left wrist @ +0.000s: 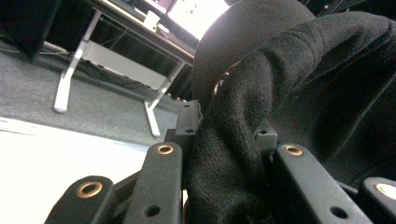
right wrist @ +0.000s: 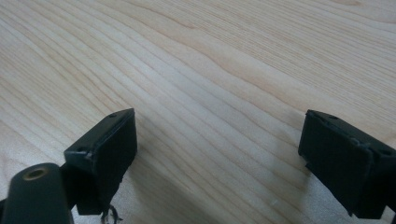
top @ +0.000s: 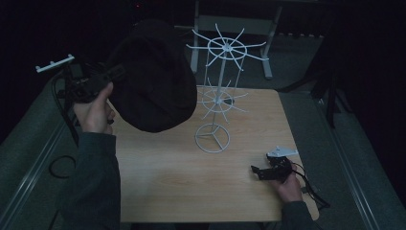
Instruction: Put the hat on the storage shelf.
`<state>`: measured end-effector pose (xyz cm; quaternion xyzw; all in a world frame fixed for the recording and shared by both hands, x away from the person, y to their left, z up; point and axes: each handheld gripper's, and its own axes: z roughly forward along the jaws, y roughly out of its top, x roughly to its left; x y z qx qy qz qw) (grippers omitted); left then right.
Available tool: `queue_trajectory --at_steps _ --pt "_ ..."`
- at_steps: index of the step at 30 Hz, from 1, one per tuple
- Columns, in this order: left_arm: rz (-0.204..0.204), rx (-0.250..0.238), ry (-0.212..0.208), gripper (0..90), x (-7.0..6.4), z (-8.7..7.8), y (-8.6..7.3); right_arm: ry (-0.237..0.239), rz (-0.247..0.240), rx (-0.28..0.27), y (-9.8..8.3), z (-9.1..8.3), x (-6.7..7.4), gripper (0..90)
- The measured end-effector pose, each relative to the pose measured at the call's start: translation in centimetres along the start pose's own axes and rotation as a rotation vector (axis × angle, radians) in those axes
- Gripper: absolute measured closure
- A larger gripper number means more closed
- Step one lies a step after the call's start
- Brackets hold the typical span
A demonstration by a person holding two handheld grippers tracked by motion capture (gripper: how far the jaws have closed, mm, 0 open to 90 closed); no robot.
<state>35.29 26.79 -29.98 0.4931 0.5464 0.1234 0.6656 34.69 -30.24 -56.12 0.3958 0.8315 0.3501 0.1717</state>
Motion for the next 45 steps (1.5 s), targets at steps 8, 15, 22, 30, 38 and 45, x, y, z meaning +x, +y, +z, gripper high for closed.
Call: queue_trajectory --at_steps 8,15,22,30,38,45 --pt "-0.016 -0.016 -0.021 73.4 0.0 0.2 0.2 0.000 0.000 0.000 0.0 0.0 0.0 11.4" --pt "-0.021 -0.021 -0.040 73.4 0.1 0.5 0.2 0.000 0.000 0.000 0.0 0.0 0.0 11.4" --pt "-0.020 -0.030 -0.061 73.3 -0.3 0.8 0.5 0.000 0.000 0.000 0.0 0.0 0.0 11.4" --pt "-0.027 -0.035 -0.085 73.3 -0.8 1.3 0.7 0.000 0.000 0.000 0.0 0.0 0.0 11.4" --pt "-0.043 -0.027 -0.105 73.3 -1.2 2.4 0.5 -0.001 -0.002 0.000 0.0 0.0 0.0 11.4" --pt "-0.053 -0.019 -0.123 73.2 -1.6 3.2 0.2 0.000 -0.001 0.000 0.0 0.0 0.0 11.4"
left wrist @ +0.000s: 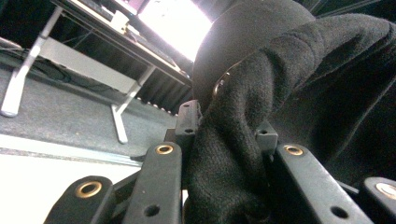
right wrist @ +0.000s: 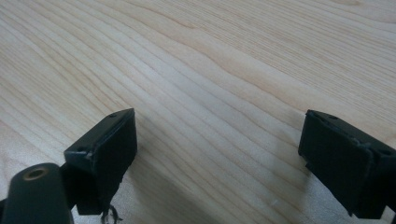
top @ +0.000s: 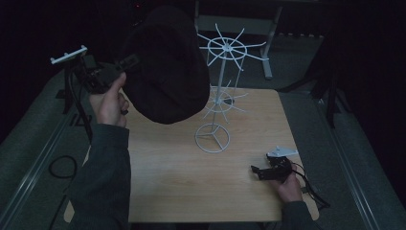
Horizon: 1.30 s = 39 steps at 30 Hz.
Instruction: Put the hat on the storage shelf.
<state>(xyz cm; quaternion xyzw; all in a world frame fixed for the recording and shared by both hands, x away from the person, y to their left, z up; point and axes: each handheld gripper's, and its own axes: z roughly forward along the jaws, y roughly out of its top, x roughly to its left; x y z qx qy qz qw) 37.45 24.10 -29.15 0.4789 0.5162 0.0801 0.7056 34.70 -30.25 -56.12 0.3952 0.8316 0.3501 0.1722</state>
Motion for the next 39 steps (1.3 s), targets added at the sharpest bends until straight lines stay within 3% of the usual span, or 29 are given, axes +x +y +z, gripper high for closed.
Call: queue_trajectory --at_steps 8,16,22,29,30,32,39 --pt "-0.014 -0.018 -0.024 73.2 -0.5 0.4 0.3 0.001 0.001 0.001 0.0 0.0 0.0 11.4" --pt "-0.025 -0.026 -0.023 73.2 -1.2 2.1 0.1 0.000 0.001 0.001 0.0 0.0 0.0 11.4" --pt "-0.033 0.002 0.039 73.3 -1.0 4.0 -1.0 0.000 0.001 0.001 0.0 0.0 0.0 11.4" --pt "0.020 0.069 0.104 74.5 -0.6 5.7 -2.6 -0.001 0.000 -0.001 0.0 0.0 0.0 11.4" --pt "0.020 0.069 0.104 74.7 -0.6 5.7 -2.6 -0.001 0.000 -0.001 0.0 0.0 0.0 11.4" --pt "0.058 0.086 0.134 75.0 -0.6 6.0 -2.8 -0.002 -0.001 -0.001 0.0 0.0 0.0 11.4" --pt "0.090 0.148 0.184 71.2 -0.2 6.2 -3.1 0.000 0.001 -0.001 0.0 0.0 0.0 11.4"
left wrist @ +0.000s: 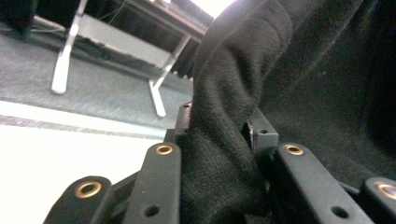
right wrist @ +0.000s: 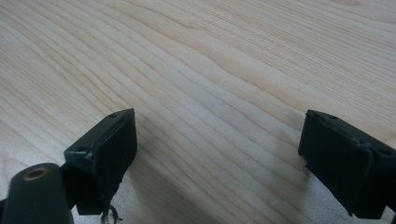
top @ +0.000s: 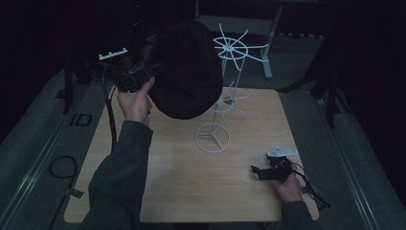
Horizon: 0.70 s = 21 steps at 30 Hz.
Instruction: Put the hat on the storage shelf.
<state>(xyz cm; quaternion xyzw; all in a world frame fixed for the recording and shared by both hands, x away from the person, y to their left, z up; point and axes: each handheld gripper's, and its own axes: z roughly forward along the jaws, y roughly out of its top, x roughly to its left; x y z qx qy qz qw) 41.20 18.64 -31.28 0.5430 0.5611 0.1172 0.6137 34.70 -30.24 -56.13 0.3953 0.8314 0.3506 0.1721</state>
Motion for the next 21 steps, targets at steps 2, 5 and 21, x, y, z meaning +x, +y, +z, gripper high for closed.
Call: queue_trajectory --at_steps 2,5,21 --pt "0.009 0.016 0.000 68.9 0.0 0.1 0.0 0.000 -0.001 0.000 0.0 0.0 0.0 11.4" --pt "0.019 0.035 -0.010 65.8 0.0 0.3 -0.1 0.000 0.000 0.000 0.0 0.0 0.0 11.4" --pt "0.037 0.122 -0.007 54.4 0.3 1.4 -0.5 0.001 0.001 0.000 0.0 0.0 0.0 11.4"
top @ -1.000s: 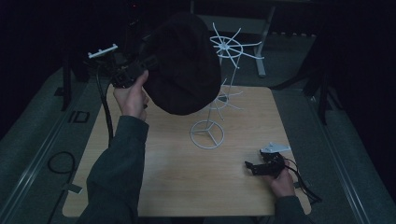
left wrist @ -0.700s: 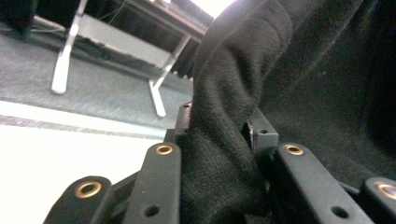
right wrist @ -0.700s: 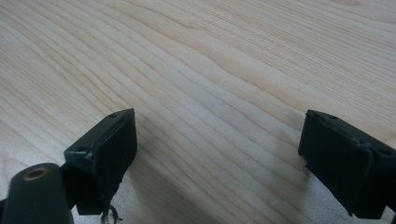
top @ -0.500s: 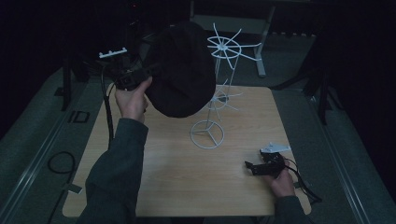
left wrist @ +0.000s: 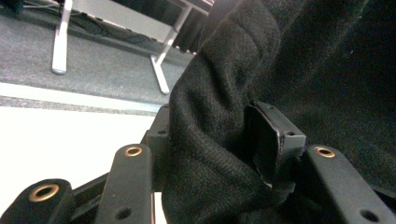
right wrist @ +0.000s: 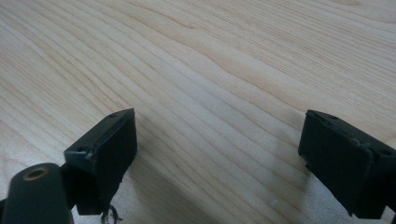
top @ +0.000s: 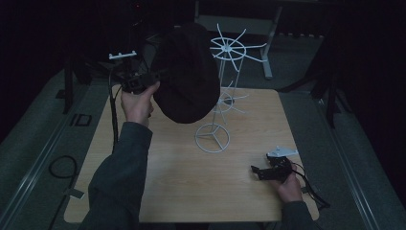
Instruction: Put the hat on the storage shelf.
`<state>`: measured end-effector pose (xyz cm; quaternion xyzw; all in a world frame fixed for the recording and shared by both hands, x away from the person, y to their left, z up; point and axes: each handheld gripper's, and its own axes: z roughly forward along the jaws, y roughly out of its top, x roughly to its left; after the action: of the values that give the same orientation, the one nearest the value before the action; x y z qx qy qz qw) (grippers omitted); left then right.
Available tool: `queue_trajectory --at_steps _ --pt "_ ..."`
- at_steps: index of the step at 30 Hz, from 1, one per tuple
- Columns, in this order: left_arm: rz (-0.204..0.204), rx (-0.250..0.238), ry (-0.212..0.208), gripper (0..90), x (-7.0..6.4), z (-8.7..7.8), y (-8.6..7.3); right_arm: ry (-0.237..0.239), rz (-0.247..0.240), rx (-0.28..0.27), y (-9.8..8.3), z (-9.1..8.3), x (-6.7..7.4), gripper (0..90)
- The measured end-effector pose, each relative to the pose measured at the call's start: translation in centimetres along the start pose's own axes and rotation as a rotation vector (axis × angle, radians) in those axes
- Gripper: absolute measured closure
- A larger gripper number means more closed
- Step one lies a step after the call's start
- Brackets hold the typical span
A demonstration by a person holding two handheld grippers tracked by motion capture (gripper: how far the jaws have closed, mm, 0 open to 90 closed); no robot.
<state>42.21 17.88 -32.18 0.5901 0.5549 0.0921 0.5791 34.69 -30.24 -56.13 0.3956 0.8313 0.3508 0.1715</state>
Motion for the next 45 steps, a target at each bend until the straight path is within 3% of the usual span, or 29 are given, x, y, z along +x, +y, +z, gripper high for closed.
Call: queue_trajectory --at_steps 4,13,32,45 --pt "0.020 0.030 -0.008 53.8 0.0 0.4 -0.1 0.000 0.001 0.000 0.0 0.0 0.0 11.4" --pt "0.047 0.040 -0.006 53.2 -0.3 0.6 -0.2 0.001 0.000 0.000 0.0 0.0 0.0 11.4" --pt "0.101 0.000 -0.002 41.6 -0.6 -1.8 0.3 0.001 0.001 0.000 0.0 0.0 0.0 11.4" --pt "0.152 0.017 -0.002 41.5 -1.1 -3.1 0.0 0.000 0.001 0.000 0.0 0.0 0.0 11.4"
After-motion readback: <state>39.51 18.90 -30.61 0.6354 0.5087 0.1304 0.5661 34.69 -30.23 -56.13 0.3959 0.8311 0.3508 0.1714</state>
